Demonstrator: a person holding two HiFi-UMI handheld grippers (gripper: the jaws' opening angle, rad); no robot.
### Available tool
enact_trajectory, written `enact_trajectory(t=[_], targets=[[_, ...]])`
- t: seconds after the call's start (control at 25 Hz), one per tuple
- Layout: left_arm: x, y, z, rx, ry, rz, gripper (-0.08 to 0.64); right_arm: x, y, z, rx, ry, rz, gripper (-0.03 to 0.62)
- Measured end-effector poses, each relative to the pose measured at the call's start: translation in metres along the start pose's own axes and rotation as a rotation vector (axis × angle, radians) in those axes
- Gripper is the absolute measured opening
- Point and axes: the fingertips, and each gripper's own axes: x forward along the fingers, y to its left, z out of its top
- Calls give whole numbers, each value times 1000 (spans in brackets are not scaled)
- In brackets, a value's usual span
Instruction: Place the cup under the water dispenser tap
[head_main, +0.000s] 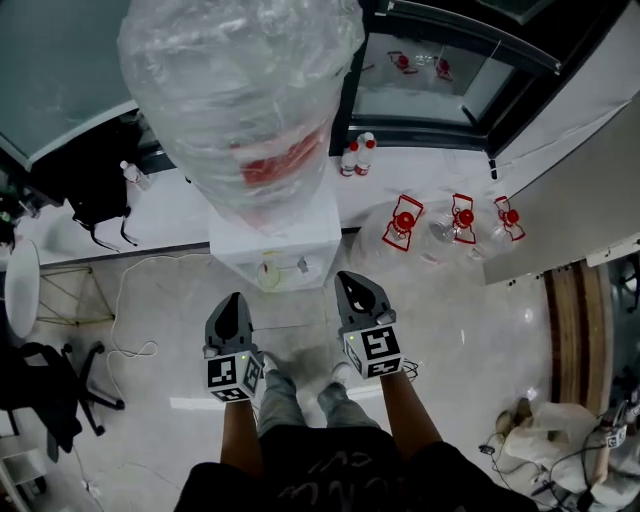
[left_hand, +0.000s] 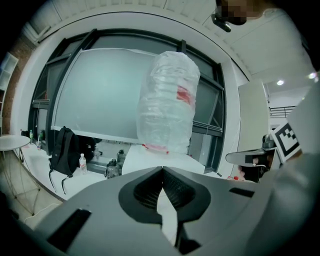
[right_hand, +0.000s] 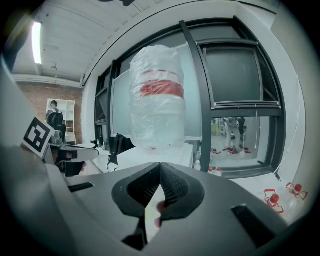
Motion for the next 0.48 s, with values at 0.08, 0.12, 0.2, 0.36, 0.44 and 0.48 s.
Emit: enact_trajectory(t=[0.08,0.12,0.2,0.36,0.44,0.48], targets=[[-3,-4,10,2,-13,4,15,-6,-5,5,-6,-20,-5,14],[-5,-5,15,3,-19,6,15,-8,-7,9,-5,-33,-6,14],[-8,-8,26,7,-37,10,15,-12,-8,18,0,-55,2,14],[-15,-15,45,12,-60,15,15,-20,-7,31,-17,-59,11,14],[-20,-20,50,13,-63,9,15,-27,-10,37,-24,-57,2,14],[-22,-22,52,15,-66,7,15,-30,-11,40,-28,-59,0,14]])
